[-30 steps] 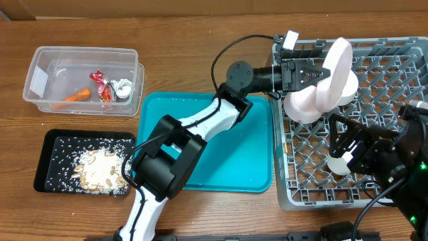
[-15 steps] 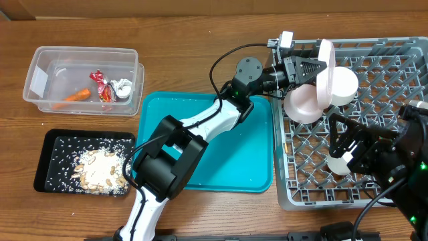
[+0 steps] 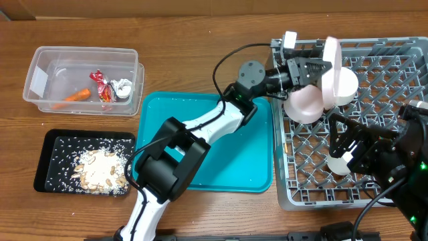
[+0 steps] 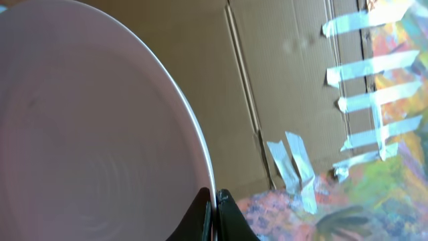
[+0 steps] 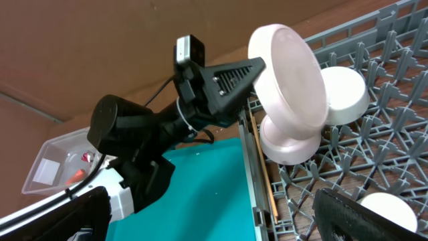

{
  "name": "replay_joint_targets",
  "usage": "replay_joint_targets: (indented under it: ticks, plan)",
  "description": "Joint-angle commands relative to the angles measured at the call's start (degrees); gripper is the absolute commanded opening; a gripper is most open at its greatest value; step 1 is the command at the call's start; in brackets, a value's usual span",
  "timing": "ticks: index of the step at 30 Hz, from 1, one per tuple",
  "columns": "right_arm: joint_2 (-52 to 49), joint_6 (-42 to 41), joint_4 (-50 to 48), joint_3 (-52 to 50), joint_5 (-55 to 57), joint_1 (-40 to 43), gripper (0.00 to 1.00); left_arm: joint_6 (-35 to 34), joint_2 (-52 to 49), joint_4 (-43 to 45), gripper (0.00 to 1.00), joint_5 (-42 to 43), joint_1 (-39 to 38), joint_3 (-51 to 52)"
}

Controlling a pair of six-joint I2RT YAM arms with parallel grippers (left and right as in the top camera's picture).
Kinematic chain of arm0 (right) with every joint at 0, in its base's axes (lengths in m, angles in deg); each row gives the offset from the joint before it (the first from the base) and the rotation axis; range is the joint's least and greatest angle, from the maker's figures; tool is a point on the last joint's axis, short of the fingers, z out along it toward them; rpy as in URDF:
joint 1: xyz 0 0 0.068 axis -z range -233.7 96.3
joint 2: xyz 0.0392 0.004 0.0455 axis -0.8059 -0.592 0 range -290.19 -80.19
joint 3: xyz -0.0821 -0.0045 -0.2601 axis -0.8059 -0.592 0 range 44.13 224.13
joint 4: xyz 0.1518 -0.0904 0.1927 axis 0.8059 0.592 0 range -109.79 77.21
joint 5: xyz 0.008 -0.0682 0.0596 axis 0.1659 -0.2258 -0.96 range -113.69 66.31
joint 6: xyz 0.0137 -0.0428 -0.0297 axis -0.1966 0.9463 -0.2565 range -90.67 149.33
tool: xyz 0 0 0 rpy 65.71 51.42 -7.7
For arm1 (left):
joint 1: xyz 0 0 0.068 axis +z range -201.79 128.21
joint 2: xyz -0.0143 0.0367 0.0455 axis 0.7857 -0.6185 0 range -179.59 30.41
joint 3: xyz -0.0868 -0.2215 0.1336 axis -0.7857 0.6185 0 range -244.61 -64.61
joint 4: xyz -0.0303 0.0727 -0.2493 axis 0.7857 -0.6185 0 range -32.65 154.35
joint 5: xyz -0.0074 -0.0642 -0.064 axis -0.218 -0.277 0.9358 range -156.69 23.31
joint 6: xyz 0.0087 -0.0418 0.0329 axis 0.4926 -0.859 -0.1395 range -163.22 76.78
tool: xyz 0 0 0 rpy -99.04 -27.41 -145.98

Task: Sort waste into correct bins and load items into the dishwasher
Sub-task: 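Lower the plate upright into the rack and open the left gripper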

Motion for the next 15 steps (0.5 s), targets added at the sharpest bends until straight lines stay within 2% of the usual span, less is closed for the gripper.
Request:
replay_joint_targets:
  ticks: [1,15]
  plan:
    - [0.3,0.1,-0.1,0.5,0.3,0.3,1.00,2.6,0.4,0.7,0.04,2.4,-1.9,-1.4]
    - [0.2,0.1,-0.1,0.5,0.3,0.3,1.00,2.5,0.4,-0.8,0.05,4.5,-4.7,-1.4]
